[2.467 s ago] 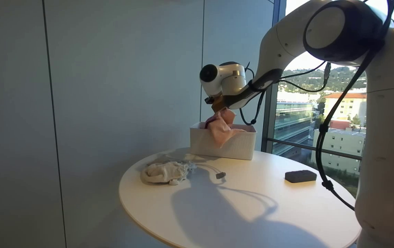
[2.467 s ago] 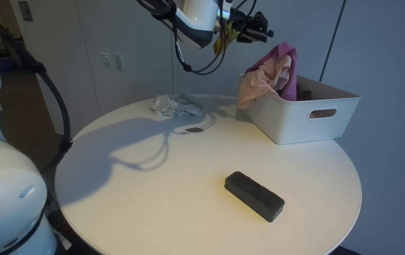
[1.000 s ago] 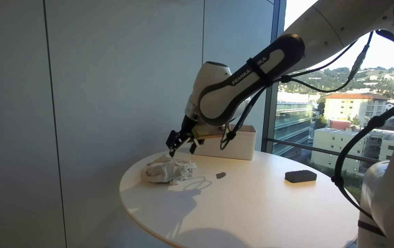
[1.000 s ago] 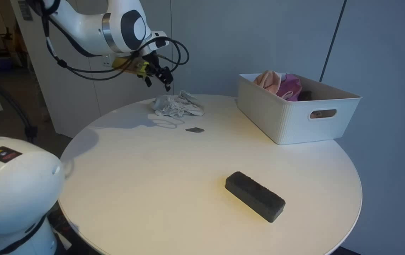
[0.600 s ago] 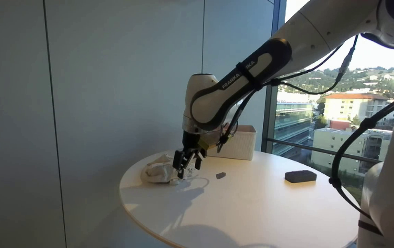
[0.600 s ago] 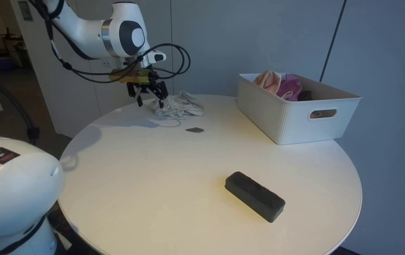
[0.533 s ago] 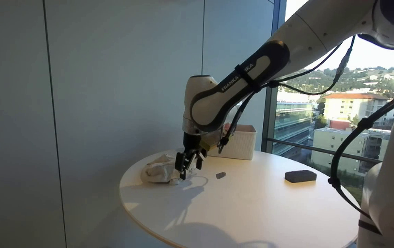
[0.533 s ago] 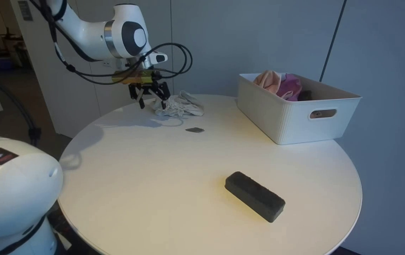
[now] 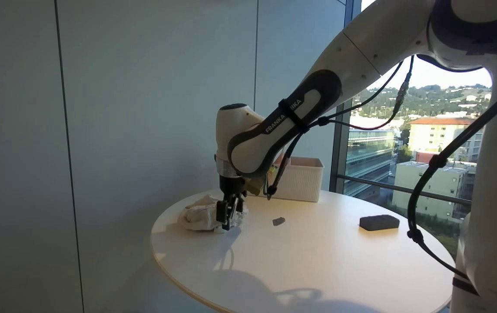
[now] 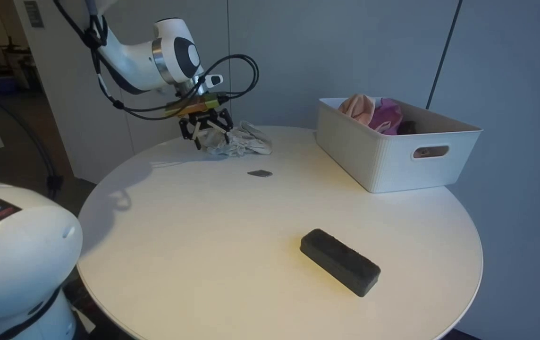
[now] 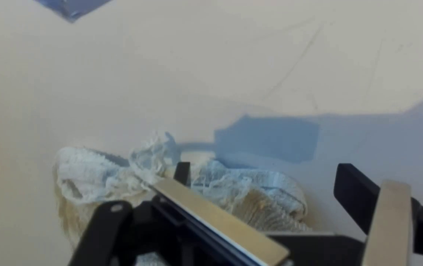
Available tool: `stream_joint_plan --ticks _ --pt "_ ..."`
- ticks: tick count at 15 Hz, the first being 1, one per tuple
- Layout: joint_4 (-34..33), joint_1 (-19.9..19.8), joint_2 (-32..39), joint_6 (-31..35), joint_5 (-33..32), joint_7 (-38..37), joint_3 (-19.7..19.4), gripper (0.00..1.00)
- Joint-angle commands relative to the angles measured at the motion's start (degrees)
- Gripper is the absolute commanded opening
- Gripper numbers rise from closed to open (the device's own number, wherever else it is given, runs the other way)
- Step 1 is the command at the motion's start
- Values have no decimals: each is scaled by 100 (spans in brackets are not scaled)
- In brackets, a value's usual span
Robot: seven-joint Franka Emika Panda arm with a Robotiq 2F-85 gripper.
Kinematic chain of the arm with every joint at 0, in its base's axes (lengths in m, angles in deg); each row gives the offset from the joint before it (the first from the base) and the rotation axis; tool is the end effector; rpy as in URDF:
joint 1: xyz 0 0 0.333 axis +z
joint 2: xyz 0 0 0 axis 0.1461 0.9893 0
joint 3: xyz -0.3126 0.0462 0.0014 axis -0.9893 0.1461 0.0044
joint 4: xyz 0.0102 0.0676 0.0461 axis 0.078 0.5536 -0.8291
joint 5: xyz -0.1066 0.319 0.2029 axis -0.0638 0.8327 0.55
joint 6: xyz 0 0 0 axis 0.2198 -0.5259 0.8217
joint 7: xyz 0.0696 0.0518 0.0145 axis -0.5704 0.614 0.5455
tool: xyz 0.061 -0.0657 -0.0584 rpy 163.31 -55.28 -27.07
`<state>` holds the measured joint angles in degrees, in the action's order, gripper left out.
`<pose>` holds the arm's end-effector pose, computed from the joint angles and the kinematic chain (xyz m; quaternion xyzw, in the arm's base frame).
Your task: Put the cream towel into the box and use the white towel to wipe the table and put it in the box after using it
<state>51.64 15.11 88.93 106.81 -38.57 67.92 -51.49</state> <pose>0.5187 0.1016 0.3742 0.9613 0.2295 0.0874 0.1253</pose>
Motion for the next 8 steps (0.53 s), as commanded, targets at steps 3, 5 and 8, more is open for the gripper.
stream_joint_plan --ticks 3,5,8 --pt "-891 4 648 374 -1400 -219 44 100" --pt "-1119 -4 853 436 -1578 -259 -11 100" --pt "-1408 -37 1197 415 -1512 -294 -118 100"
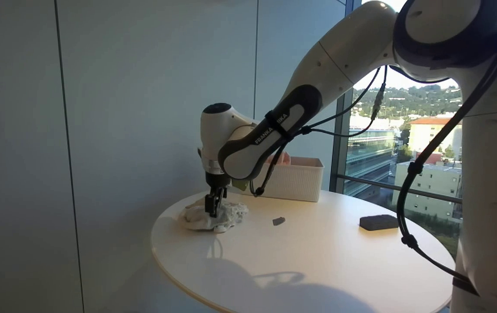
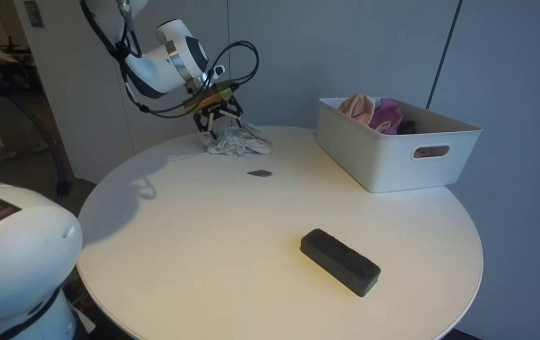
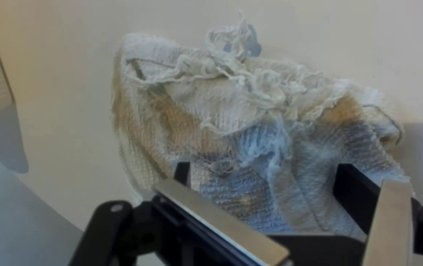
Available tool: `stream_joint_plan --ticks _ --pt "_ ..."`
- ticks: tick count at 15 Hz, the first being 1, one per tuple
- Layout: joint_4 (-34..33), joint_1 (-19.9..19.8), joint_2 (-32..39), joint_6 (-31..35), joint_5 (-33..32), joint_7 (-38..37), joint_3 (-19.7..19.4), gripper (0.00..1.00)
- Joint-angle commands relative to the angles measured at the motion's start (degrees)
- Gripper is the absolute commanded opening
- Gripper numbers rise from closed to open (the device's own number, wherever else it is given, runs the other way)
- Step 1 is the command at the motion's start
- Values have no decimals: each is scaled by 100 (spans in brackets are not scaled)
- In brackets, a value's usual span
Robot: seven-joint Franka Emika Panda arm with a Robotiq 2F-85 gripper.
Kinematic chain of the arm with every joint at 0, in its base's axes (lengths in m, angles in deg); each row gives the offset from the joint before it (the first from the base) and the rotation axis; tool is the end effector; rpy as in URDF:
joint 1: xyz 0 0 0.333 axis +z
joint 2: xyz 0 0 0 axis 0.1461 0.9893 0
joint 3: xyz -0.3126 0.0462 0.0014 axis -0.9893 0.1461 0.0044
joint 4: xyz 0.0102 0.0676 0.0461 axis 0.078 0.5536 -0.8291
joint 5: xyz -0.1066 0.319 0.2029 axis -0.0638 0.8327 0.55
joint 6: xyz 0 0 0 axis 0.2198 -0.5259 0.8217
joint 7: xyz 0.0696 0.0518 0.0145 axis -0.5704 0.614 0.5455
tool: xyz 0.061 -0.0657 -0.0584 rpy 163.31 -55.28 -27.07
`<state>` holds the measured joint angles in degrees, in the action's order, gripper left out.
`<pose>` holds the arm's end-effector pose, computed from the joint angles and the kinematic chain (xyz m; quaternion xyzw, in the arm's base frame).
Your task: Put the cream towel into the box and use the white towel to wipe the table and put it in the box after using it
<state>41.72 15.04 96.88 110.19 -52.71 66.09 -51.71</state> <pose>0.5743 0.1126 0.3819 0.9247 0.2940 0.1403 0.1969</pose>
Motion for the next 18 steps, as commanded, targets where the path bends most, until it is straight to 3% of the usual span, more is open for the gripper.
stream_joint_plan --ticks 1,3,4,5,10,15,17,18 --pt "-477 -36 508 32 -64 -103 -139 100" --pt "-616 -77 684 -35 405 96 -130 100" --pt "-652 -87 733 -91 554 212 -126 75" --pt "-677 -106 780 -119 733 332 -119 75" --pt "-839 -139 798 -363 1697 685 -66 38" --pt "-827 -168 428 -770 2237 178 -192 5" --pt "-663 -223 148 -769 2171 -161 -330 0" --pt "-561 -247 -14 -765 2014 -404 -430 5"
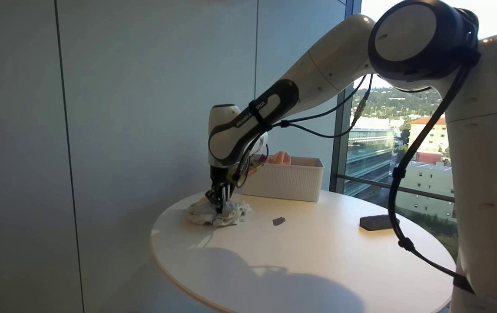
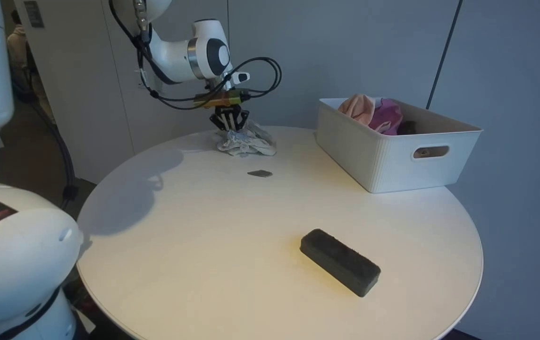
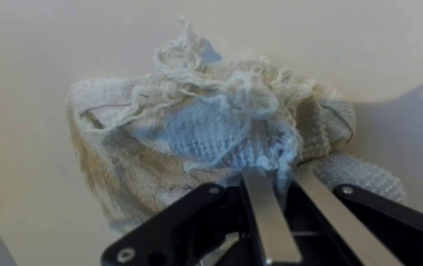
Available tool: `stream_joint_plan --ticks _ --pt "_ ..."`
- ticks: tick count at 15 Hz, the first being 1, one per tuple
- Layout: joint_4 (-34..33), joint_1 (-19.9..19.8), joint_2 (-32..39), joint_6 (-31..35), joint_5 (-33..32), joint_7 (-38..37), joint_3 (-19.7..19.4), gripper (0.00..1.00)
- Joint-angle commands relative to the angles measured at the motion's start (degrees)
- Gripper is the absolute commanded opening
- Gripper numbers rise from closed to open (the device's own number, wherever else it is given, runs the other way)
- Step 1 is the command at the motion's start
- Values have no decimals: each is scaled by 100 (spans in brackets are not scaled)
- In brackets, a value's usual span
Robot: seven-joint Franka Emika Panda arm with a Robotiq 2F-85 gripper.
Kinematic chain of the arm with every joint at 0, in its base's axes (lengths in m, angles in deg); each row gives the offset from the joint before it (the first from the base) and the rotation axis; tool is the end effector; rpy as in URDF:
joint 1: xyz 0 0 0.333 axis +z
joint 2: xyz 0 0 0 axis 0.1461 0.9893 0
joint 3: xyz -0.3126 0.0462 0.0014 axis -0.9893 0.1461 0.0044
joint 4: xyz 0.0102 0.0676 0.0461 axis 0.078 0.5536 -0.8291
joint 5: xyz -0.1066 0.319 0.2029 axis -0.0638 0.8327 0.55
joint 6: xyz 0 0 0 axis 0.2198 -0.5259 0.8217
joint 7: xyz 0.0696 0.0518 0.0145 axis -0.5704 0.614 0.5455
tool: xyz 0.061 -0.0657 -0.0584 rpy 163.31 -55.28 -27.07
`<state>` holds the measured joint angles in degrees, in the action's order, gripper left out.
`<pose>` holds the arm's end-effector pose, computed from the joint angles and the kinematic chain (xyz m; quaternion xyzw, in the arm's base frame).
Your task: Put the cream towel into the box and use the white towel to wipe the table and put it in the box after using it
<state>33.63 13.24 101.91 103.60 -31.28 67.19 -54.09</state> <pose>0.6116 0.0688 0.3832 0.9824 0.1350 0.0975 0.0842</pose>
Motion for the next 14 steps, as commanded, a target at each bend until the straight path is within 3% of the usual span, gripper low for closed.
stream_joint_plan --ticks 1,5,7,12,14 --pt "335 -112 -672 -143 -143 -611 -247 5" --pt "863 -337 -1473 -348 -439 -1330 -492 6" --pt "1138 -486 -1883 -770 -559 -1653 -513 6" --pt "1767 -808 -2409 -1994 -392 -1775 -489 4" --pt "1979 -894 -2456 -2087 -267 -1636 -553 4"
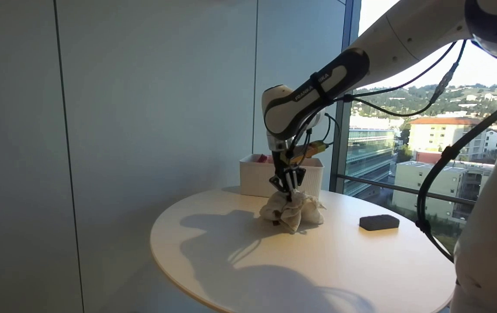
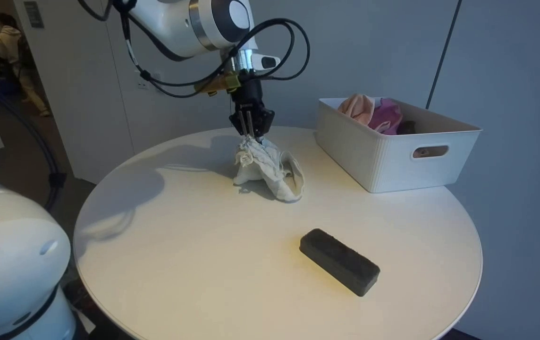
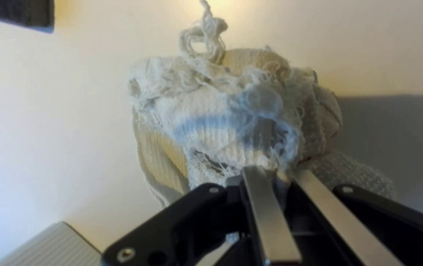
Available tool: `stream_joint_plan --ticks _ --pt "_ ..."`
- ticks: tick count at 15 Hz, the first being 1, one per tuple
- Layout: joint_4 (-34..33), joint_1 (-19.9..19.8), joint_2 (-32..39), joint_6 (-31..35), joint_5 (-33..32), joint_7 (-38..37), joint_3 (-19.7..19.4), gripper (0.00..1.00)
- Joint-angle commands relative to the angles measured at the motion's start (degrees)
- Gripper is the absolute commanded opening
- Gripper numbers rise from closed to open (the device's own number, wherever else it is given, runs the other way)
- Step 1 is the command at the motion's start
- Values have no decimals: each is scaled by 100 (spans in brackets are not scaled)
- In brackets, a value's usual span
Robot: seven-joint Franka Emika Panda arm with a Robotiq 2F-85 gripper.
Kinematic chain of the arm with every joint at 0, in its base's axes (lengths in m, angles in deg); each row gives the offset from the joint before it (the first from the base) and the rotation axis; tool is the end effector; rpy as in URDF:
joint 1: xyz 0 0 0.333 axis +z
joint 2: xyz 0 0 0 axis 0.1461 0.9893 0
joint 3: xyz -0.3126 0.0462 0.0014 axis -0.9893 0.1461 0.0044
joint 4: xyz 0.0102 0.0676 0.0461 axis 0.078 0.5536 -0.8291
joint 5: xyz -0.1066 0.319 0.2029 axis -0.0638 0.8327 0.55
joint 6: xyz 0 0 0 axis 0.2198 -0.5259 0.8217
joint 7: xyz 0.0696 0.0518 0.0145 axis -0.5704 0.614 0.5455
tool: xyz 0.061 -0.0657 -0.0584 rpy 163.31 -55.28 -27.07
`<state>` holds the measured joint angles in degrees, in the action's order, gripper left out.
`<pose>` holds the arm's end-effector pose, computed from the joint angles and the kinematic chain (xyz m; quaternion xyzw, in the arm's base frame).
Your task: Put the cream towel into the box and use the white towel to wipe the table and put it in the box after using it
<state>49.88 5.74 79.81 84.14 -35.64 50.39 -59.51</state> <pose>0.4812 -0.0706 0.4343 0.9824 -0.1248 -0.0124 0.1384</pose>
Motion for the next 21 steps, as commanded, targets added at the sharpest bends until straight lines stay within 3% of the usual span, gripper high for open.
stream_joint_plan --ticks 1,5,9,15,21 --pt "432 -175 -245 -131 300 139 -44 4" --pt "509 -147 -151 -140 1685 823 -220 4" --pt "415 -94 6 304 2448 1251 -174 3" --pt "372 -249 596 1050 1656 856 -128 3" --pt "-112 -248 1186 1958 611 475 -129 3"
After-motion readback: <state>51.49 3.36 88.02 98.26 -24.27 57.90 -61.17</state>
